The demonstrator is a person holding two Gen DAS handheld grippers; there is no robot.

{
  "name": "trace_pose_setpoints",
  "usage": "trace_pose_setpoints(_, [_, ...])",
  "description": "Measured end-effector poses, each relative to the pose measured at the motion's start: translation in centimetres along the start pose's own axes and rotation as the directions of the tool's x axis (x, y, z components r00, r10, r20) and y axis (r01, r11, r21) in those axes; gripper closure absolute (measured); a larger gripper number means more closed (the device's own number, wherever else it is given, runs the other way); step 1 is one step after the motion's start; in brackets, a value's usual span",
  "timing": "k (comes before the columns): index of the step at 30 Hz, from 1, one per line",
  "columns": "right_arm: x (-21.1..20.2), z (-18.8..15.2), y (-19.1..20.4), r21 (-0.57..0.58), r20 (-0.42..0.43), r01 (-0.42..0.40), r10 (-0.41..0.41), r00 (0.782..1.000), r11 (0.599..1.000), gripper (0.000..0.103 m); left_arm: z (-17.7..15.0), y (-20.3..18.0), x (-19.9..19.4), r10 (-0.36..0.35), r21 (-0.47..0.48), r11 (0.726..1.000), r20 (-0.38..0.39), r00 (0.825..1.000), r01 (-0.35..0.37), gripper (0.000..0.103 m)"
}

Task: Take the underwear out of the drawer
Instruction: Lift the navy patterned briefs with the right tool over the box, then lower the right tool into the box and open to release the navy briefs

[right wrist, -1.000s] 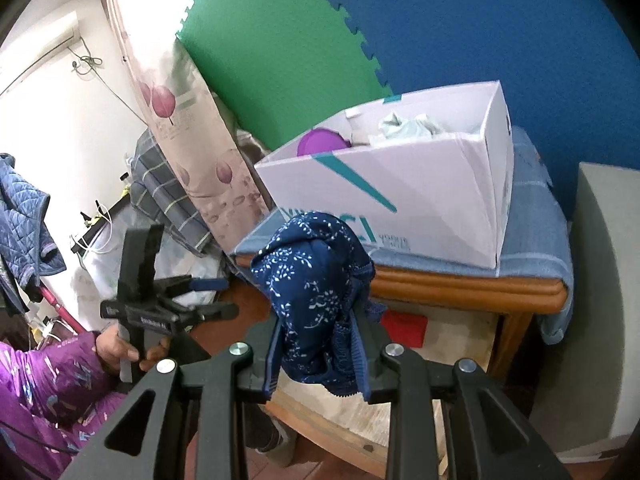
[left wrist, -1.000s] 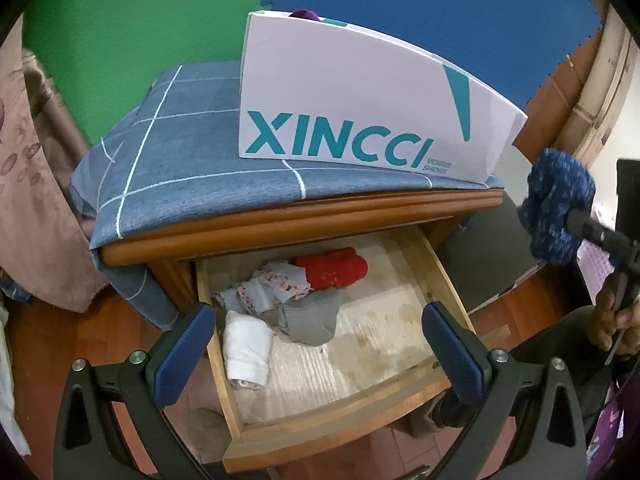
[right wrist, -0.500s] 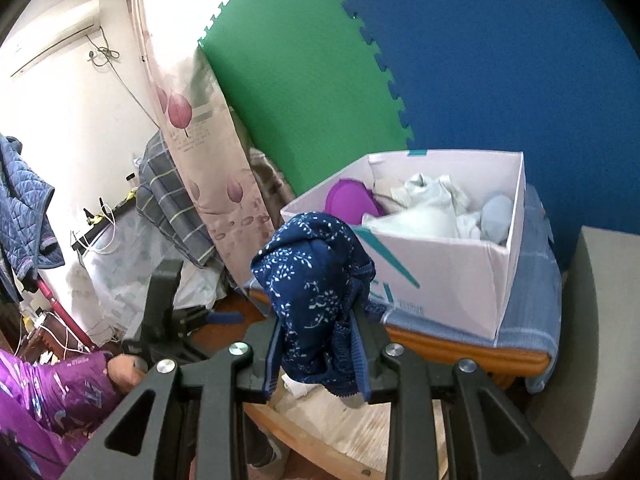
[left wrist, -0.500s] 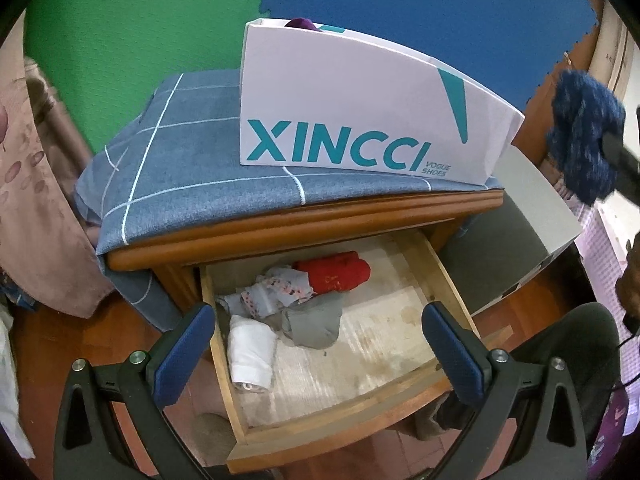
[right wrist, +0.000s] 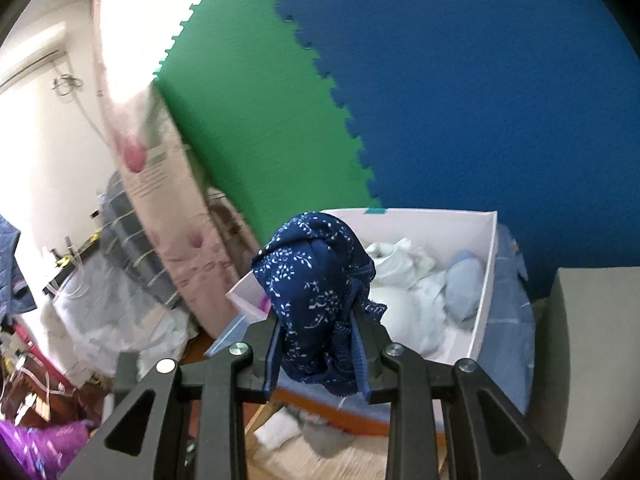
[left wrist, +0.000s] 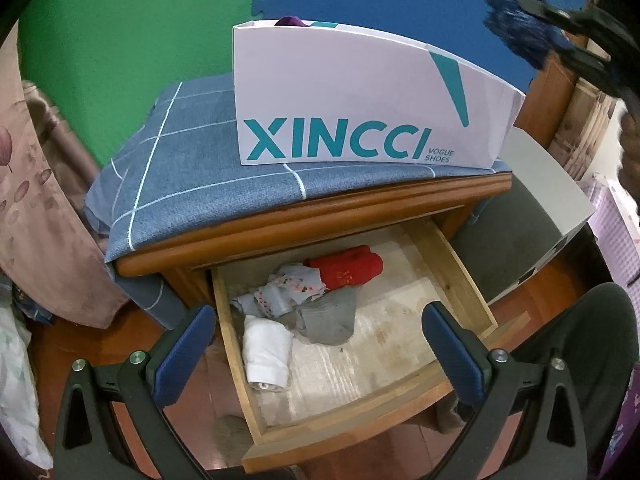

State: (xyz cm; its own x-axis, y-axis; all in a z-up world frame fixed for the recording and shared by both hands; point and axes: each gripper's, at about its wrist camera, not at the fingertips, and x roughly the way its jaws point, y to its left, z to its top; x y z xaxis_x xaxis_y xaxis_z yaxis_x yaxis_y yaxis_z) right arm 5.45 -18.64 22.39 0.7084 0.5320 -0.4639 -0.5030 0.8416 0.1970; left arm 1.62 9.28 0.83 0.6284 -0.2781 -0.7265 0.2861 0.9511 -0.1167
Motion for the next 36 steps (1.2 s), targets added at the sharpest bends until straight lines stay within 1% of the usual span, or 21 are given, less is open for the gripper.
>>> trace_pose_setpoints(5, [3.2, 1.9, -1.8, 0.008, -0.046, 0.084, -0.083, 0.995, 0.996, 0.074, -0.1, 0.0, 0.0, 0.009, 0.006, 1.000, -0.001, 1.000, -0.009, 0.000])
trace_pose_setpoints(9, [5.9, 2.3, -3.5, 0.021, -0.109, 0.163, -0.160, 0.981, 0.986, 0.074, -0.1, 0.1, 0.0, 0.013, 0.009, 1.000, -0.004, 1.000, -0.013, 0.000])
trace_pose_setpoints(15, [8.7, 2.3, -5.4, 0.037, -0.171, 0.225, -0.215, 0.961, 0.974, 0.073, -0.2, 0.1, 0.1, 0.020, 0.015, 1.000, -0.010, 1.000, -0.020, 0.000])
trace_pose_setpoints(20, [9.7, 1.8, -5.9, 0.046, -0.195, 0.249, -0.236, 0.952, 0.967, 0.071, -0.2, 0.1, 0.2, 0.025, 0.024, 0.999, -0.012, 1.000, -0.025, 0.000])
trace_pose_setpoints(23, [10.1, 1.4, -5.9, 0.059, -0.206, 0.259, -0.242, 0.948, 0.964, 0.064, -0.2, 0.0, 0.2, 0.028, 0.028, 0.999, -0.011, 1.000, -0.028, 0.000])
trace_pose_setpoints(24, [10.2, 1.4, -5.9, 0.058, -0.205, 0.268, -0.251, 0.946, 0.962, 0.059, -0.2, 0.0, 0.2, 0.029, 0.030, 0.999, -0.012, 1.000, -0.029, 0.000])
trace_pose_setpoints(25, [10.2, 1.5, -5.9, 0.059, -0.200, 0.272, -0.256, 0.946, 0.961, 0.054, -0.2, 0.1, 0.3, 0.030, 0.031, 0.999, -0.014, 0.999, -0.029, 0.000])
trace_pose_setpoints(27, [9.8, 1.6, -5.7, 0.068, -0.165, 0.257, -0.243, 0.956, 0.964, 0.051, -0.2, 0.1, 0.3, 0.029, 0.029, 0.999, -0.018, 0.999, -0.029, 0.000])
trace_pose_setpoints(29, [8.9, 1.9, -5.3, 0.077, -0.115, 0.248, -0.239, 0.964, 0.966, 0.050, -0.2, 0.5, 0.4, 0.028, 0.019, 0.999, -0.026, 0.999, -0.028, 0.000])
trace_pose_setpoints(31, [7.2, 2.0, -4.8, 0.085, -0.048, 0.227, -0.224, 0.974, 0.970, 0.050, -0.2, 1.1, 0.5, 0.027, -0.001, 1.000, -0.038, 0.999, -0.027, 0.000])
trace_pose_setpoints(33, [4.3, 1.4, -3.7, 0.091, 0.058, 0.163, -0.169, 0.984, 0.982, 0.050, -0.3, 2.1, 0.5, 0.019, -0.037, 0.999, -0.046, 0.999, -0.021, 0.000])
trace_pose_setpoints(35, [1.8, 0.0, -2.5, 0.077, 0.120, 0.102, -0.111, 0.987, 0.992, 0.050, -0.3, 3.1, 0.3, 0.006, -0.075, 0.997, -0.048, 0.999, -0.009, 0.000])
trace_pose_setpoints(36, [0.7, -1.1, -2.1, 0.068, 0.138, 0.081, -0.090, 0.986, 0.994, 0.050, -0.3, 3.6, 0.3, 0.000, -0.095, 0.995, -0.049, 0.999, -0.004, 0.000])
